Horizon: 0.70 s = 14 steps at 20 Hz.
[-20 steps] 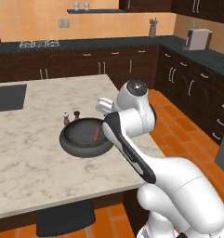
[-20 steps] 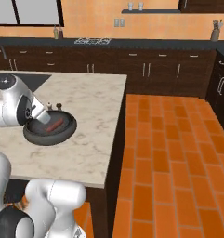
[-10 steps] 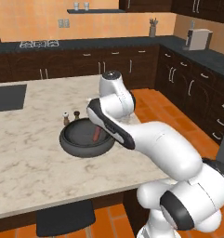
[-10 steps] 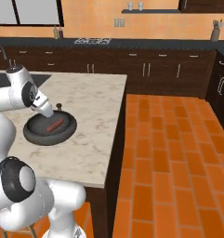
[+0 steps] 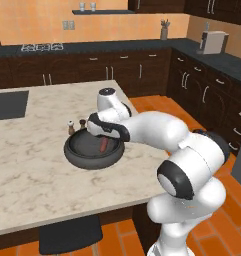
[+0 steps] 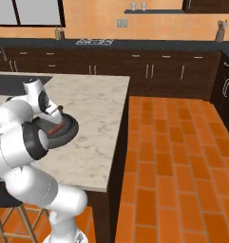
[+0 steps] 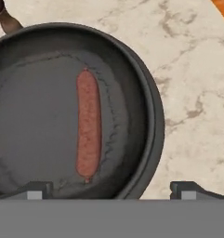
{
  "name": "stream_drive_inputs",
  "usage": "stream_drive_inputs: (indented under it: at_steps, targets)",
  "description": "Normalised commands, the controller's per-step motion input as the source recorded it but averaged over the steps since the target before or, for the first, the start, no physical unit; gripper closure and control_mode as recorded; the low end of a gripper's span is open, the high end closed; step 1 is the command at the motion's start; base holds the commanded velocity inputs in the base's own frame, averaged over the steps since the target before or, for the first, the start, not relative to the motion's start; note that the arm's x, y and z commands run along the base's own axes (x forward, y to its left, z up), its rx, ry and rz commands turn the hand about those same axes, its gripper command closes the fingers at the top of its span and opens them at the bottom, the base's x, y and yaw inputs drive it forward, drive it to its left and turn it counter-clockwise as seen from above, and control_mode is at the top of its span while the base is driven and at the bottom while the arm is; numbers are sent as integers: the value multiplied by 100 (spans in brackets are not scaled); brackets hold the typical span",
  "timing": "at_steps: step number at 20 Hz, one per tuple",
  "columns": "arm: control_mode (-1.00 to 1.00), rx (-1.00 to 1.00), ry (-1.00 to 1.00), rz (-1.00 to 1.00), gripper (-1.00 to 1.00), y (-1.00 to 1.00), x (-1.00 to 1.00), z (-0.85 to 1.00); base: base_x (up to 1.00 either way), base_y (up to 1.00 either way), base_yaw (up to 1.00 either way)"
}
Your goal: Place one bun and one sausage from the bowl on each plate.
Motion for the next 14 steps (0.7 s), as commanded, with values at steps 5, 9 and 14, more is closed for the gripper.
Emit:
stream_drive_inputs:
  at_steps: [5, 9, 14]
  targets:
    - [-100, -2, 5, 9, -100, 3, 55, -61, 0, 0, 0]
    - [-100, 0, 0, 4, -100, 7, 49, -47, 0, 0, 0]
    - [-100, 0, 0, 0, -100, 6, 27, -47, 0, 0, 0]
